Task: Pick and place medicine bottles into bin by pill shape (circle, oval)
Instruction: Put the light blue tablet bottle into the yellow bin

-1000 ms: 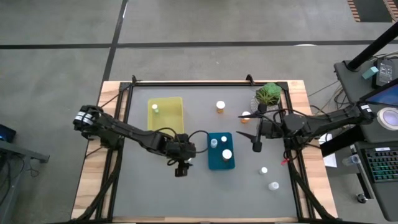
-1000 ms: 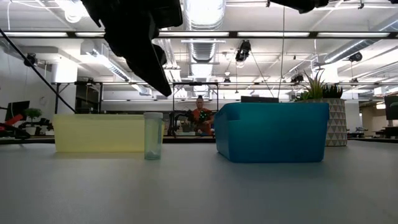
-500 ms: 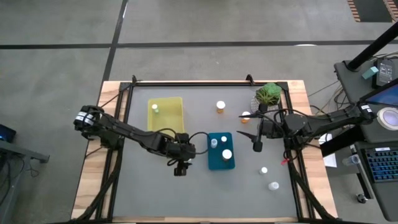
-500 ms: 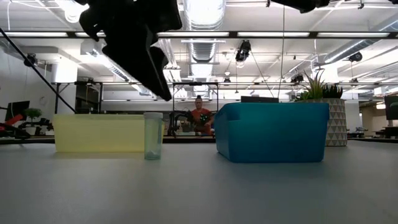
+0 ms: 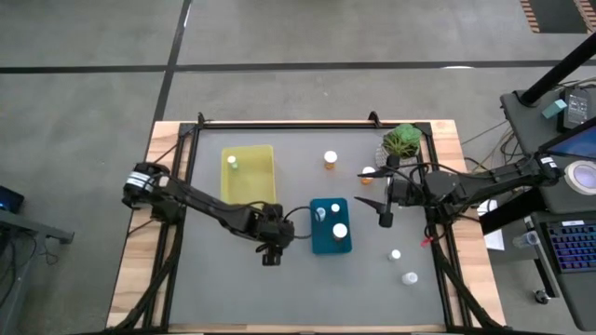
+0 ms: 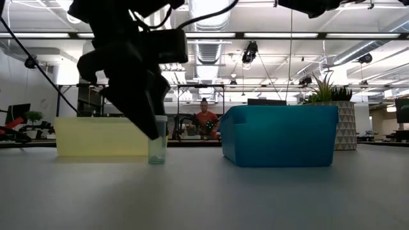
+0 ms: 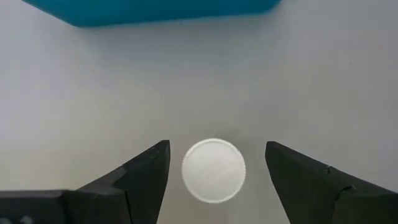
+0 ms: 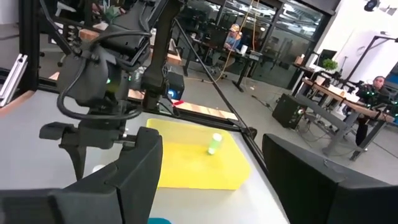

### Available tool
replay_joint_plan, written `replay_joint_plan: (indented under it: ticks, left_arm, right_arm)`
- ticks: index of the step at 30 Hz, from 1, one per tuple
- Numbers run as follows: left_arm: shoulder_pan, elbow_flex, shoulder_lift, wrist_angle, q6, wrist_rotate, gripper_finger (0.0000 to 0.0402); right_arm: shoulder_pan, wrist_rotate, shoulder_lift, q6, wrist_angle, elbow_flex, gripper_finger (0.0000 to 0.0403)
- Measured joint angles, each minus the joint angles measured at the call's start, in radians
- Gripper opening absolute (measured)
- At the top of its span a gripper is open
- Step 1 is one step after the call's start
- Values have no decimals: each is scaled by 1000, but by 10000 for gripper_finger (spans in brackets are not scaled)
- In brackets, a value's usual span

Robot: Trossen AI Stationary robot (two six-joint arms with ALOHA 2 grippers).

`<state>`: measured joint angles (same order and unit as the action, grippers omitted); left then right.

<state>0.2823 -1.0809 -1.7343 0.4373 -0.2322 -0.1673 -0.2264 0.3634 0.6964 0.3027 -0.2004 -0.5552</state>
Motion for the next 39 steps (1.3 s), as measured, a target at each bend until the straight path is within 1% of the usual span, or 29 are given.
replay_joint_plan:
  ticks: [5,10,13,16,19,28,31,35,39]
  left_arm:
    - [19,0,-15,-1,-18,-2,248]
    - [25,-2,3,-1,-23,-4,248]
    - [25,-5,13,-3,-23,-28,248]
    - [25,-5,13,-1,-23,-30,243]
    - [25,-5,14,-1,-23,-32,223]
    - [26,-5,14,0,-25,-45,122]
    - [26,-6,14,0,-26,-45,98]
    - [26,-45,16,66,-27,-45,93]
    - [26,-90,40,160,-24,-45,107]
  right_arm:
    - [0,0,0,-1,4,0,267]
    - [0,0,0,-1,4,1,267]
    - [0,0,0,1,4,1,267]
    - [0,0,0,1,4,1,267]
    - [0,1,0,1,4,1,267]
    - [0,1,1,0,4,1,267]
    - [0,1,1,0,4,1,267]
    - [0,1,1,3,4,1,267]
    - [0,1,1,3,4,1,267]
